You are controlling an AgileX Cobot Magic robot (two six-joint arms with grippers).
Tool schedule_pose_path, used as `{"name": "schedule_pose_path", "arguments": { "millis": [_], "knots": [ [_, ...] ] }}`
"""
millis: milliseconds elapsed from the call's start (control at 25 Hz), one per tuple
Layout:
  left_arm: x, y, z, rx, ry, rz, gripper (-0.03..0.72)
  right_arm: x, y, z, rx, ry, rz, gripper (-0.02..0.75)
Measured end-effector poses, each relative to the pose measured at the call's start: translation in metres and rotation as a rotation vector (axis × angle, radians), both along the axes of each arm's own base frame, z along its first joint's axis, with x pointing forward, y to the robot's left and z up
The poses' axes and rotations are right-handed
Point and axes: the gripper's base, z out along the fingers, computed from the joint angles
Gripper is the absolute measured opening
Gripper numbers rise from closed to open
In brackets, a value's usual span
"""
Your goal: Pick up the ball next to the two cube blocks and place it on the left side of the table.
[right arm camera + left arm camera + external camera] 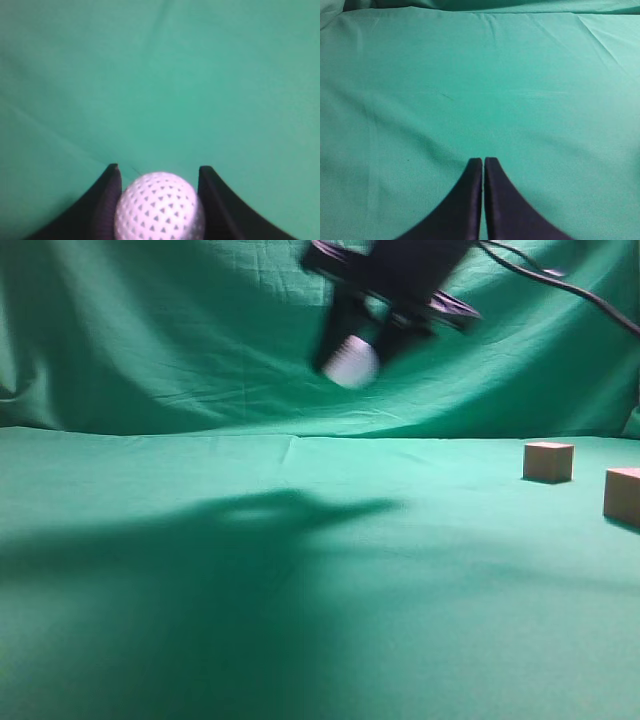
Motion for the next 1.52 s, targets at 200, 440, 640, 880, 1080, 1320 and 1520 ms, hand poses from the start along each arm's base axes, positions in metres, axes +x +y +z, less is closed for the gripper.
{"name": "schedule_pose_path", "arguments": {
  "millis": [200, 440, 640, 880, 1080, 1320, 1520],
  "knots": [
    [0.000, 0.000, 0.000, 0.000, 0.000, 0.000, 0.000, -0.012, 0.091, 0.028, 0.072, -0.190, 0.242, 0.320],
    [0.000, 0.000, 0.000, 0.000, 0.000, 0.000, 0.000, -0.006, 0.179, 0.001, 0.167, -0.232, 0.321, 0.320],
    [0.000, 0.000, 0.000, 0.000, 0.000, 0.000, 0.000, -0.004, 0.227, -0.036, 0.216, -0.258, 0.343, 0.320],
    [0.000, 0.000, 0.000, 0.000, 0.000, 0.000, 0.000, -0.005, 0.251, -0.079, 0.210, -0.306, 0.324, 0.320],
    [0.000, 0.000, 0.000, 0.000, 0.000, 0.000, 0.000, -0.005, 0.252, -0.091, 0.222, -0.274, 0.303, 0.366],
    [0.000, 0.000, 0.000, 0.000, 0.000, 0.000, 0.000, -0.008, 0.250, -0.071, 0.227, -0.264, 0.363, 0.631],
    [0.000, 0.000, 0.000, 0.000, 0.000, 0.000, 0.000, -0.008, 0.227, 0.012, 0.217, -0.325, 0.495, 0.536]
  ]
}}
